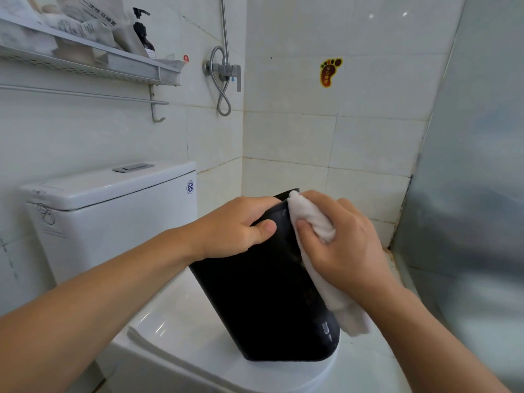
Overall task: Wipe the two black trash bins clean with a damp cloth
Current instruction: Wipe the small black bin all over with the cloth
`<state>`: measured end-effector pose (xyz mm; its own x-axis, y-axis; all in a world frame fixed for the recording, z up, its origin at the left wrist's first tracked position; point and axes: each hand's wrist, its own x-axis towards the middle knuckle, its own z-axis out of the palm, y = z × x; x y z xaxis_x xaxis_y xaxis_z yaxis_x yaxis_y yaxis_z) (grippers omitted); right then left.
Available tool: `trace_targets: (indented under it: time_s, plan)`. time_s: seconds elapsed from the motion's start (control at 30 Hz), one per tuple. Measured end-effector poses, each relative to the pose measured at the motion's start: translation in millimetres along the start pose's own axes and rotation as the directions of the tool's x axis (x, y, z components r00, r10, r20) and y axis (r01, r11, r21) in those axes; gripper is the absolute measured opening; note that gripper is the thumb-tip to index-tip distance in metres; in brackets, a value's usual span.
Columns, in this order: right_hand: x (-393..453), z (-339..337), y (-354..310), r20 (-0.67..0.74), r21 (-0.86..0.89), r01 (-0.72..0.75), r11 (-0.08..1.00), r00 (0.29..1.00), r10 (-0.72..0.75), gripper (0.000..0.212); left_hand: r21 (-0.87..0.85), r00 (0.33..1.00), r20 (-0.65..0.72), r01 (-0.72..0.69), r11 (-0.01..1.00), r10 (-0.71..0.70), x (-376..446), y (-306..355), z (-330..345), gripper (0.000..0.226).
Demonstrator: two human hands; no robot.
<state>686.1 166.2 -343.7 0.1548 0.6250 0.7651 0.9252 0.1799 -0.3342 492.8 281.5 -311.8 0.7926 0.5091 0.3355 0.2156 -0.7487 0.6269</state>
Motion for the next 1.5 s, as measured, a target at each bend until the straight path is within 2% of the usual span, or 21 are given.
trace_targets:
  time_s: [0.07,0.23,0.43,0.6,0.73,0.87,1.03,1.13,1.27,1.4,1.5]
  plan:
    - [0.2,0.6,-0.5,0.0,0.002,-0.014,1.0,1.0,0.014,0.04,0.025,1.0,0.011,-0.009,1.0,0.009,1.5,4.4,1.3,0.036]
    - [-10.8,-10.7,-7.2,0.076,0.029,0.138,0.99,0.987,-0.14,0.04,0.059,1.0,-0.012,-0.014,0.998,0.015,0.4,0.6,-2.6,0.039]
    - [-1.8,-3.9,-6.4,0.004,-0.117,0.05,0.992,0.999,-0.05,0.036,0.076,1.0,-0.004,-0.017,0.997,0.017,5.7,0.5,1.5,0.036]
    - [-9.0,-13.6,-11.2,0.101,-0.175,0.187,0.967,0.98,-0.172,0.039,0.065,0.999,-0.027,-0.031,0.997,0.033,5.4,-2.7,-0.3,0.032]
    - [1.8,-12.9,-5.2,0.018,-0.227,0.097,0.969,0.995,-0.095,0.038,0.067,0.999,-0.022,-0.036,0.997,0.038,9.4,-2.0,2.6,0.031]
    - [-8.1,-19.2,-9.5,0.144,-0.166,0.221,0.961,0.97,-0.198,0.038,0.077,0.998,-0.029,-0.056,0.995,0.058,9.3,-3.8,1.3,0.029]
    - [-1.0,-11.7,-8.2,0.038,-0.172,0.098,0.98,0.995,-0.093,0.037,0.059,0.998,-0.032,-0.051,0.997,0.053,10.6,-1.1,1.7,0.029]
    - [-9.2,-13.1,-14.3,0.091,-0.134,0.183,0.974,0.981,-0.172,0.038,0.07,0.997,-0.041,-0.062,0.996,0.065,7.4,-1.6,1.5,0.03]
    - [-1.7,-8.4,-8.5,0.025,-0.139,0.038,0.99,0.999,-0.035,0.037,0.051,0.999,-0.031,-0.036,0.998,0.037,7.0,-0.8,3.4,0.028]
    - [-9.2,-10.3,-10.4,0.104,-0.073,0.125,0.989,0.988,-0.117,0.041,0.018,0.999,-0.033,-0.024,1.0,0.025,4.3,-4.8,-0.4,0.021]
    - [-8.6,-4.7,-7.9,0.07,-0.056,0.033,0.998,0.997,-0.03,0.04,-0.05,1.0,-0.019,-0.014,0.999,0.013,1.4,-3.7,-4.9,0.024]
